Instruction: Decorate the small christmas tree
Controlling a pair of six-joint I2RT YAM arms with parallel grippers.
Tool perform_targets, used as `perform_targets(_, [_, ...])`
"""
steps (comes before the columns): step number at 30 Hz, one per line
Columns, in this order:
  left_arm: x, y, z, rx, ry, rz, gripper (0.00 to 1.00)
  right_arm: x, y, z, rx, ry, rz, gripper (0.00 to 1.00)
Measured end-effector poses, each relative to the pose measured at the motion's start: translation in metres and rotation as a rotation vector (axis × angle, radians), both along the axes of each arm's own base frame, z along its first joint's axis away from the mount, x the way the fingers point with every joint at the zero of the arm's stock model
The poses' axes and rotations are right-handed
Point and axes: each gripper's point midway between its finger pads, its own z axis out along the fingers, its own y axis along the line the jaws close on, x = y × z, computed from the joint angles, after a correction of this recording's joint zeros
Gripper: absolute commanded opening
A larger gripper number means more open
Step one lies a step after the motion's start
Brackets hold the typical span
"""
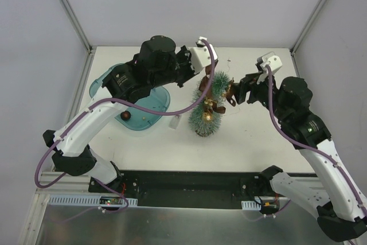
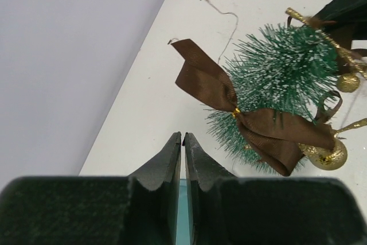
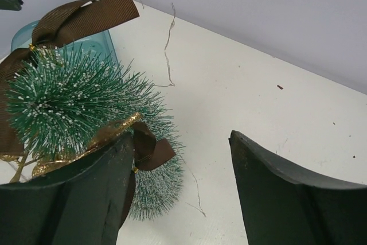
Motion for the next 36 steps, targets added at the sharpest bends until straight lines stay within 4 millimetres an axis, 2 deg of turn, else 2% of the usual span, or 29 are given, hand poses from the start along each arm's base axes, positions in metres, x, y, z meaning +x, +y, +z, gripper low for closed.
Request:
perform_targets(7, [0.011, 0.01, -0.001, -0.001, 0.004, 0.037, 0.09, -0.015, -0.012, 0.011, 0.031, -0.037, -0.011, 0.79])
perform_targets(13, [0.025, 0.024, -0.001, -0.018, 0.021, 0.092, 0.14, -0.016, -0.014, 0.011, 0.027, -0.013, -0.017, 0.81])
perform_targets(15, [0.031, 0.029, -0.001, -0.029, 0.035, 0.112, 0.27, -0.014, -0.014, 0.01, 0.027, -0.003, -0.023, 0.82])
perform_targets(16, [0.033, 0.032, -0.001, -0.038, 0.044, 0.12, 0.4, -0.014, -0.015, 0.01, 0.027, 0.0, -0.026, 0.83])
perform_targets(17, [0.037, 0.036, -0.001, -0.045, 0.052, 0.134, 0.46, -0.014, -0.015, 0.01, 0.027, 0.001, -0.029, 0.84])
perform_targets(21, [0.053, 0.055, -0.003, -0.088, 0.105, 0.189, 0.67, -0.015, -0.018, 0.018, 0.036, -0.012, -0.035, 0.86])
perform_targets(26, [0.078, 0.092, -0.017, -0.134, 0.192, 0.289, 0.76, -0.021, -0.025, 0.036, 0.059, -0.05, -0.057, 0.89])
perform_targets(32, [0.096, 0.128, -0.058, -0.141, 0.326, 0.368, 0.9, -0.035, -0.038, 0.055, 0.113, -0.096, -0.086, 0.95])
perform_targets(36, [0.103, 0.148, -0.083, -0.149, 0.407, 0.405, 0.93, -0.048, -0.046, 0.06, 0.153, -0.113, -0.097, 0.99])
